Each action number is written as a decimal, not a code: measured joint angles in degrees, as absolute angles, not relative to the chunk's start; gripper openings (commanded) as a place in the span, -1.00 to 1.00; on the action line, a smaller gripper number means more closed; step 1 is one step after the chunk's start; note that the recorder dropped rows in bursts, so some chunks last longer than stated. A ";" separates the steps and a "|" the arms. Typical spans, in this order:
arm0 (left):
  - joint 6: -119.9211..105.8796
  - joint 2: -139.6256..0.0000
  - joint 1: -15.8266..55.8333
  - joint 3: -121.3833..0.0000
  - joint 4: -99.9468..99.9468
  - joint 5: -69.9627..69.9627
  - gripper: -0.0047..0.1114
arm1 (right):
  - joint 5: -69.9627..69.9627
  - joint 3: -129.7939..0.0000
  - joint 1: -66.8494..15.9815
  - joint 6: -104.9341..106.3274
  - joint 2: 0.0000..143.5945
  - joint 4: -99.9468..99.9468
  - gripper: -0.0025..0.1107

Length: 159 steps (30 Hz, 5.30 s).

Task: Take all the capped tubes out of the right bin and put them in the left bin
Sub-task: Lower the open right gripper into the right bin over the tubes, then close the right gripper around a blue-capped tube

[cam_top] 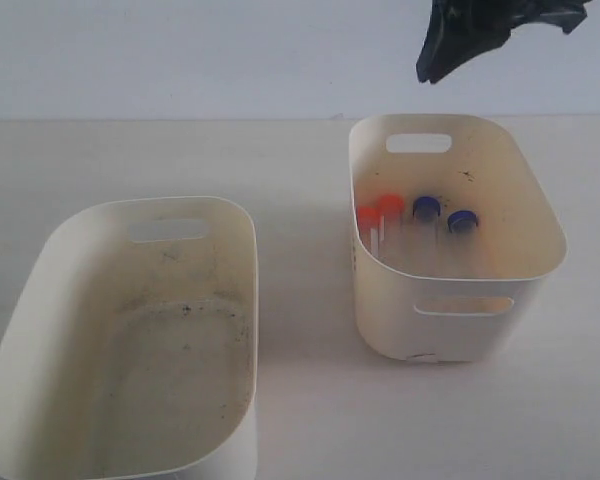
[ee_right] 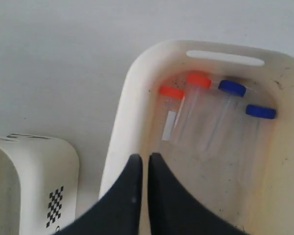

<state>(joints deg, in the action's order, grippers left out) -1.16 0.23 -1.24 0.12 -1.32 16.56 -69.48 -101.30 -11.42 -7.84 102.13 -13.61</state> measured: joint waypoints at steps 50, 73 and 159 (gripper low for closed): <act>-1.16 0.23 -1.24 0.12 -1.32 16.56 -0.85 | -69.88 -97.78 -13.69 -20.38 116.71 0.00 -0.14; -1.16 0.23 -1.24 0.12 -1.32 16.47 -0.85 | -67.86 -97.65 -15.06 -21.46 121.39 -1.00 -0.14; -1.16 0.23 -1.24 0.12 -1.32 16.47 -0.85 | -63.56 -97.65 -15.91 -26.87 128.53 6.37 -0.26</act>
